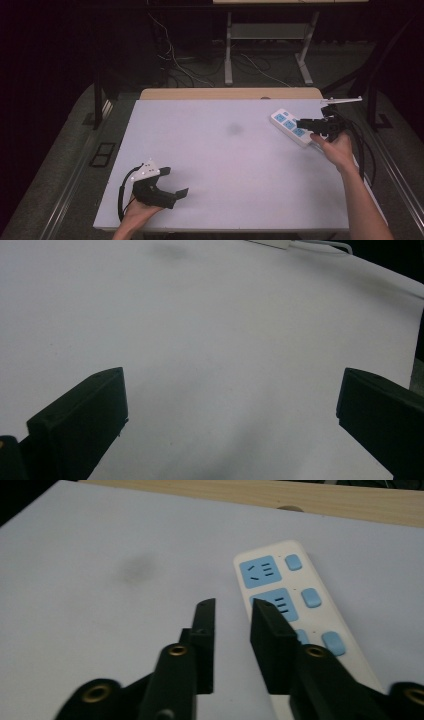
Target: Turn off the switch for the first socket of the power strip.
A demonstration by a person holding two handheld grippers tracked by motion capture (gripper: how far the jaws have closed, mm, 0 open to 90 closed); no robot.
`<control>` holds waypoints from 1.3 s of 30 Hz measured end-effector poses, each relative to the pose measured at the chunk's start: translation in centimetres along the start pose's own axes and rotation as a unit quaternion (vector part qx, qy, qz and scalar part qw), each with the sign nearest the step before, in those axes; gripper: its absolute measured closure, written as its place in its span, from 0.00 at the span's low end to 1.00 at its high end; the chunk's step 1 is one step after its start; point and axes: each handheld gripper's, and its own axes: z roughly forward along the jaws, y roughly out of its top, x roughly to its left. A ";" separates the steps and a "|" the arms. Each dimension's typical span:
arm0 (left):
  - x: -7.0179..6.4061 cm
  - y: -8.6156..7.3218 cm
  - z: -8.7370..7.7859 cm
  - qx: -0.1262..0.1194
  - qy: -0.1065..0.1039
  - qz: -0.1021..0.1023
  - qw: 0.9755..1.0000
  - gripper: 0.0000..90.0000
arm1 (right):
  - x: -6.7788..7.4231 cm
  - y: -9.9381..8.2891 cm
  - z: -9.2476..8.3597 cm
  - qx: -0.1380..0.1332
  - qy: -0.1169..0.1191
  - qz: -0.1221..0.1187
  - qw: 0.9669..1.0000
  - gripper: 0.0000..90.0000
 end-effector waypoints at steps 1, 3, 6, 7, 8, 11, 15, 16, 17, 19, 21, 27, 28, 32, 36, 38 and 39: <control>0.0 0.0 0.0 0.000 0.000 0.000 1.000 0.00 | 0.2 -0.2 -0.2 -0.005 0.004 0.001 1.000 0.69; -0.1 0.0 0.0 0.000 -0.001 0.000 1.000 0.00 | 0.7 -0.6 -0.5 -0.013 0.012 0.007 1.000 0.59; -0.1 0.0 0.1 0.000 -0.001 0.001 1.000 0.00 | 1.3 -1.2 -0.9 -0.019 0.020 0.011 1.000 0.45; -0.1 0.0 0.1 0.000 -0.002 0.001 1.000 0.00 | 1.6 -1.4 -1.1 -0.021 0.022 0.013 0.999 0.39; -0.1 0.0 0.1 0.000 -0.002 0.001 1.000 0.00 | 1.8 -1.5 -1.2 -0.023 0.024 0.014 0.999 0.33; -0.1 0.0 0.1 0.000 -0.001 0.001 1.000 0.00 | 2.5 -2.2 -1.7 -0.031 0.044 0.012 0.999 0.11; -0.2 0.0 0.1 0.000 -0.002 0.000 1.000 0.00 | 3.5 -3.2 -2.2 -0.034 0.060 0.005 0.998 0.00; -0.2 0.0 0.1 0.000 -0.002 0.000 1.000 0.00 | 3.8 -3.4 -2.2 -0.031 0.063 0.002 0.998 0.00; -0.2 0.0 0.1 0.000 -0.002 0.000 1.000 0.00 | 4.0 -3.7 -2.3 -0.029 0.068 -0.002 0.997 0.00; -0.2 0.0 0.1 0.000 -0.002 0.000 1.000 0.00 | 4.6 -4.1 -2.4 -0.028 0.072 -0.006 0.997 0.00; -0.2 0.0 0.1 0.000 -0.002 0.000 1.000 0.00 | 5.1 -4.6 -2.6 -0.030 0.083 -0.009 0.996 0.00; -0.2 0.0 0.0 -0.001 -0.003 -0.001 1.000 0.00 | 6.7 -5.7 -3.2 -0.030 0.102 -0.026 0.994 0.00; -0.2 0.0 0.0 -0.001 -0.003 -0.002 1.000 0.00 | 6.9 -6.0 -3.3 -0.032 0.108 -0.028 0.993 0.00; -0.1 0.0 0.0 -0.002 -0.003 -0.004 1.000 0.00 | 7.9 -7.2 -3.6 -0.032 0.123 -0.034 0.991 0.00; 0.0 -0.1 -0.1 -0.002 -0.004 -0.007 1.000 0.00 | 8.6 -8.6 -3.7 -0.028 0.132 -0.043 0.990 0.00; 0.0 -0.1 0.0 -0.002 -0.005 -0.008 1.000 0.00 | 8.8 -9.3 -3.8 -0.027 0.137 -0.045 0.989 0.00; 0.0 -0.1 0.0 -0.002 -0.005 -0.009 1.000 0.00 | 8.9 -9.6 -3.8 -0.026 0.138 -0.047 0.989 0.00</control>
